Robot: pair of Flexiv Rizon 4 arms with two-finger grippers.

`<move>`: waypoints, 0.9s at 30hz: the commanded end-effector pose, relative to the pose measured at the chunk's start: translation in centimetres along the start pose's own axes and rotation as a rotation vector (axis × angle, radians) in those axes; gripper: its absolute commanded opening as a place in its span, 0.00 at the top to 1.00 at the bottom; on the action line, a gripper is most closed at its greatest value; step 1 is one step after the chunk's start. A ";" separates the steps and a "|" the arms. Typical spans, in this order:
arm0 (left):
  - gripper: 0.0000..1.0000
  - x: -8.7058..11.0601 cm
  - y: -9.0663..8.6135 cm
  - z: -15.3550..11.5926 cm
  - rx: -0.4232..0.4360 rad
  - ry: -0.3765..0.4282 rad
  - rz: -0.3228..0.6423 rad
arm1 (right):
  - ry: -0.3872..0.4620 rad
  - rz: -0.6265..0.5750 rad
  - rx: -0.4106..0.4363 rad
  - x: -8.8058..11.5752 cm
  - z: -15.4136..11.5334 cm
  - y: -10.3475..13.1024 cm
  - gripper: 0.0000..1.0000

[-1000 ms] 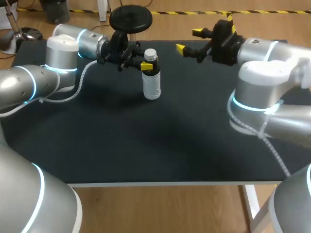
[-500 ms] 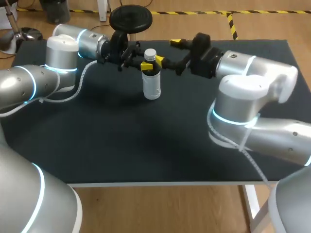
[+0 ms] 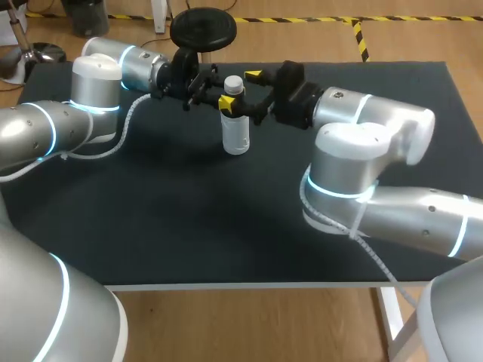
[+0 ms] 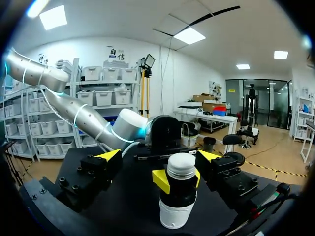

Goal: Unscrew the bottle cap

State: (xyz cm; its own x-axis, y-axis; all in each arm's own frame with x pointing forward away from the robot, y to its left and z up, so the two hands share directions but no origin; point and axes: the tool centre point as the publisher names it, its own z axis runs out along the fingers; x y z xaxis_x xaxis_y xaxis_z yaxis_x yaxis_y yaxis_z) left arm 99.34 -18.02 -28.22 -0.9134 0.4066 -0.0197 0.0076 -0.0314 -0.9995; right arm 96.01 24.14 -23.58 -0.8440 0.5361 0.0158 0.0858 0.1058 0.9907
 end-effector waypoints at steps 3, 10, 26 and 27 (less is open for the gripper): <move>1.00 0.2 -0.2 0.1 -0.005 -0.005 0.000 | -0.012 0.000 -0.004 0.3 1.8 -0.1 0.00; 1.00 0.2 -0.2 0.1 -0.005 -0.005 0.000 | -0.012 -0.004 0.000 -0.4 2.7 -0.3 0.00; 1.00 0.2 -0.2 0.1 -0.005 -0.005 0.000 | -0.044 -0.005 -0.001 -3.0 3.4 -0.2 0.00; 1.00 0.2 -0.2 0.1 -0.005 -0.005 0.000 | -0.045 -0.003 0.002 -3.1 3.5 -0.3 0.00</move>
State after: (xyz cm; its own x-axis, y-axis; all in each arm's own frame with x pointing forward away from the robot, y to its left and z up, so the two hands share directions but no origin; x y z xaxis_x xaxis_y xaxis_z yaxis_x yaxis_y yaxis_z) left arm 99.33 -18.02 -28.22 -0.9135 0.4063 -0.0199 0.0079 -0.0312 -0.9995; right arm 100.08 25.04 -24.25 -0.8204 0.5717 0.0066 0.0829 0.1075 0.9907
